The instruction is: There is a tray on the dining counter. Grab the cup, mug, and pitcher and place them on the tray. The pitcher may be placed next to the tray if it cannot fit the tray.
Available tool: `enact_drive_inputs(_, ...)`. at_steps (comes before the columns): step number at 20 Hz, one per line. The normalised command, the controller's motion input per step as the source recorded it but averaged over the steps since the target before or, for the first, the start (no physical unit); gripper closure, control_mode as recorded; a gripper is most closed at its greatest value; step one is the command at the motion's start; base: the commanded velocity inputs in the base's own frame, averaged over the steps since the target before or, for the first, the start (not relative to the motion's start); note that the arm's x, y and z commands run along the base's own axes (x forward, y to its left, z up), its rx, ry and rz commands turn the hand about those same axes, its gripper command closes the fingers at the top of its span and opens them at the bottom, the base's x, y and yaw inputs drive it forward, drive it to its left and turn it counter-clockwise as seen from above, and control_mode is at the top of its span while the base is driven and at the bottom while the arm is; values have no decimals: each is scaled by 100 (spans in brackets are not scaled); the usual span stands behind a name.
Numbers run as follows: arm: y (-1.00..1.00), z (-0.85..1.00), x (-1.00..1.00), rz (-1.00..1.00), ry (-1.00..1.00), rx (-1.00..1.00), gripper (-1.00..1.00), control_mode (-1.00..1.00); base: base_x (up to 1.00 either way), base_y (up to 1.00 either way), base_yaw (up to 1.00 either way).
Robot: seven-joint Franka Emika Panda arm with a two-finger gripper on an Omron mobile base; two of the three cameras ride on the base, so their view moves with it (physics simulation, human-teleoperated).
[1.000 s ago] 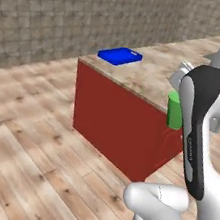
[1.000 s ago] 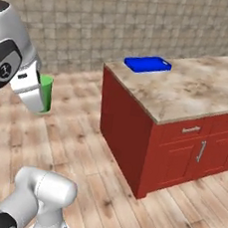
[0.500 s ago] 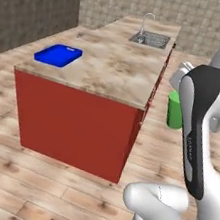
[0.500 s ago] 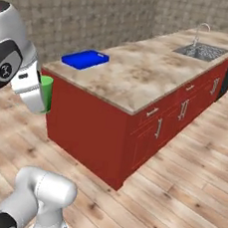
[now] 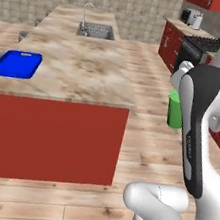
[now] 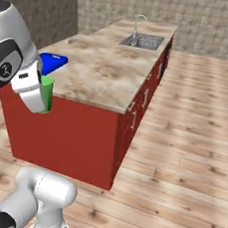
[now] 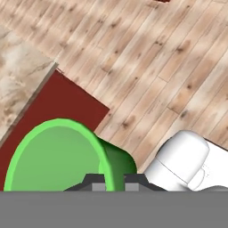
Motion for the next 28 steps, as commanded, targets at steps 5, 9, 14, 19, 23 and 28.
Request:
enact_drive_inputs(5, 0, 0, 0, 0, 0, 0, 100, 100, 11, 100, -40)
enact_drive_inputs(9, 0, 0, 0, 0, 0, 0, 100, 100, 0, 100, -26)
enact_drive_inputs(14, 0, 0, 0, 0, 0, 0, 100, 100, 0, 100, -16)
enact_drive_inputs(19, 0, 0, 0, 0, 0, 0, 100, 100, 1, 100, -14)
enact_drive_inputs(23, 0, 0, 0, 0, 0, 0, 100, 100, 1, 100, -30)
enact_drive_inputs(28, 0, 0, 0, 0, 0, 0, 100, 100, 10, 100, -42)
